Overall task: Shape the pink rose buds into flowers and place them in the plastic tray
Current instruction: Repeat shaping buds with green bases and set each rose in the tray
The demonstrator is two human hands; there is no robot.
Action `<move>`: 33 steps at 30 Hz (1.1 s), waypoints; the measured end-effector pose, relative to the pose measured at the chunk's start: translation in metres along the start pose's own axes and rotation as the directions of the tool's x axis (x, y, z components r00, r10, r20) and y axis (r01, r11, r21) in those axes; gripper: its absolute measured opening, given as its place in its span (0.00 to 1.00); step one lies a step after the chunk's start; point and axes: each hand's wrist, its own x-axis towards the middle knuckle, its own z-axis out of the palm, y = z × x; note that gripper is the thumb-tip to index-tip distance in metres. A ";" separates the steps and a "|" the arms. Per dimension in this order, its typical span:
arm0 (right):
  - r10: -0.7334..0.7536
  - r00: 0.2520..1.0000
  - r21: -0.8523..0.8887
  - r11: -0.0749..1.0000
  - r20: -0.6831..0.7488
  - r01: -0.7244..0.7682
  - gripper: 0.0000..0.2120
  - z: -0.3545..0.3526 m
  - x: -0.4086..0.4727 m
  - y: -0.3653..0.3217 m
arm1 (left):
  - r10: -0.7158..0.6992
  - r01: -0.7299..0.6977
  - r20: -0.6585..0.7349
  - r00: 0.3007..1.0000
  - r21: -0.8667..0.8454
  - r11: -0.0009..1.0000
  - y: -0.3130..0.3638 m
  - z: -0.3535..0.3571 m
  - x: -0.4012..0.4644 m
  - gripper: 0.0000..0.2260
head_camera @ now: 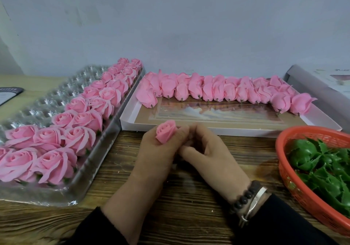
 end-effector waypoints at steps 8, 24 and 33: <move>-0.240 0.967 -0.294 0.921 0.084 0.255 0.25 -0.011 -0.003 -0.006 | 0.134 -0.138 0.042 0.990 0.453 0.881 0.003 -0.003 0.002 0.11; -0.126 0.977 -0.361 0.914 0.174 0.182 0.07 -0.017 0.001 0.001 | -0.035 -0.197 0.280 0.959 0.754 0.627 -0.001 -0.017 0.007 0.50; -0.024 0.997 -0.030 0.999 0.069 0.026 0.08 -0.015 0.002 0.007 | -0.107 -0.093 0.239 0.965 0.697 0.711 0.001 -0.019 0.008 0.52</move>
